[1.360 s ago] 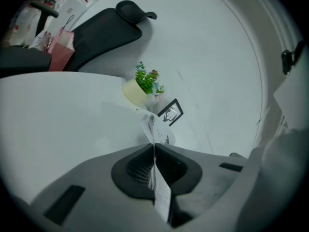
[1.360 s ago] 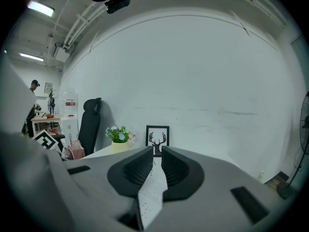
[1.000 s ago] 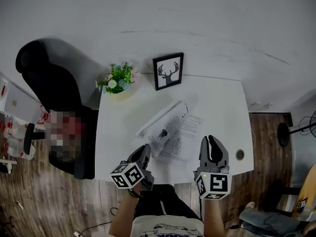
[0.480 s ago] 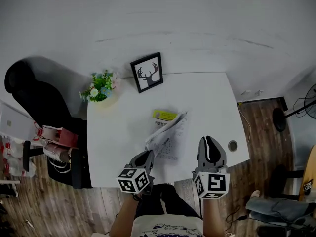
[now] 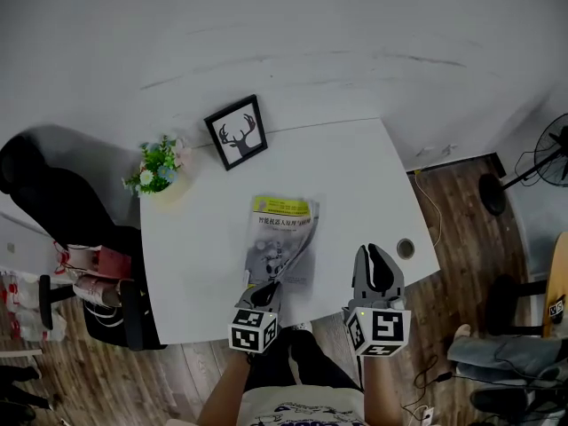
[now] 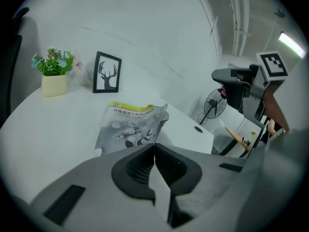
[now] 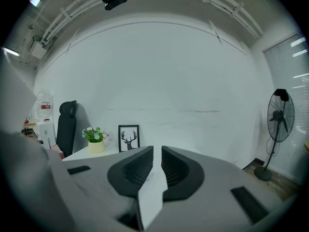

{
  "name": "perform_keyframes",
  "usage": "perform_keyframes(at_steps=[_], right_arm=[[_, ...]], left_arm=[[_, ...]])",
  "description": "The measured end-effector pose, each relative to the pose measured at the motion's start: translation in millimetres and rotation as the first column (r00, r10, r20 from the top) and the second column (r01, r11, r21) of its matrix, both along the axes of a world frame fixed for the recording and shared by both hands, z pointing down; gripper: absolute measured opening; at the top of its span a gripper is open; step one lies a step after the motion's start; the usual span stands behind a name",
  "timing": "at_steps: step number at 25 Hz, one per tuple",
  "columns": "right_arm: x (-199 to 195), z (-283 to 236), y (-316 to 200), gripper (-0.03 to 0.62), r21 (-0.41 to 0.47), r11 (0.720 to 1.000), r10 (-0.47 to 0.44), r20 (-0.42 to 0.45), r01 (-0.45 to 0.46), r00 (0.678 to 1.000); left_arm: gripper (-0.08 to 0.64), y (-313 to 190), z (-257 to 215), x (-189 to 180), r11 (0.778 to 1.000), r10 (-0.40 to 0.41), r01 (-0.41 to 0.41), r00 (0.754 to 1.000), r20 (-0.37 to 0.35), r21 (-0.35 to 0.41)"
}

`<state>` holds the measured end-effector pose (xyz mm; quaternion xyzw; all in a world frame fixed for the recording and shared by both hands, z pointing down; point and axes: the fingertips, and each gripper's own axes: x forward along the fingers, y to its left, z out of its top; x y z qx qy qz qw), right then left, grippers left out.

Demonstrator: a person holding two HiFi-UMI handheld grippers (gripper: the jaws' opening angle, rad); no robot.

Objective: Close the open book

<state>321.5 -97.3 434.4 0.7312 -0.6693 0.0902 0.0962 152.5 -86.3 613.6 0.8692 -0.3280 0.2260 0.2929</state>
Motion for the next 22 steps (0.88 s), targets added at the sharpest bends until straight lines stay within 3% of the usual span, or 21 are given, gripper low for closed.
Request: perform_keyframes(at_steps=[7, 10, 14, 20, 22], right_arm=[[11, 2, 15, 0.048, -0.005, 1.000, 0.030, 0.006, -0.030, 1.000], [15, 1, 18, 0.048, -0.005, 0.999, 0.035, 0.006, -0.035, 0.999], [19, -2, 23, 0.048, -0.002, 0.999, 0.043, 0.005, -0.043, 0.999], [26, -7, 27, 0.048, 0.010, 0.999, 0.049, 0.010, -0.049, 0.999], [25, -8, 29, 0.048, 0.014, 0.999, 0.046, 0.015, -0.047, 0.999]], left_arm=[[0.029, 13, 13, 12, 0.994, 0.090, -0.097, 0.989, 0.118, 0.056], [0.032, 19, 19, 20, 0.981, 0.145, -0.168, 0.969, 0.201, 0.101], [0.101, 28, 32, 27, 0.972, 0.194, -0.223, 0.942, 0.275, 0.078], [0.139, 34, 38, 32, 0.965, 0.219, -0.250, 0.932, 0.288, 0.076], [0.194, 40, 35, 37, 0.961, 0.242, -0.268, 0.935, 0.259, 0.069]])
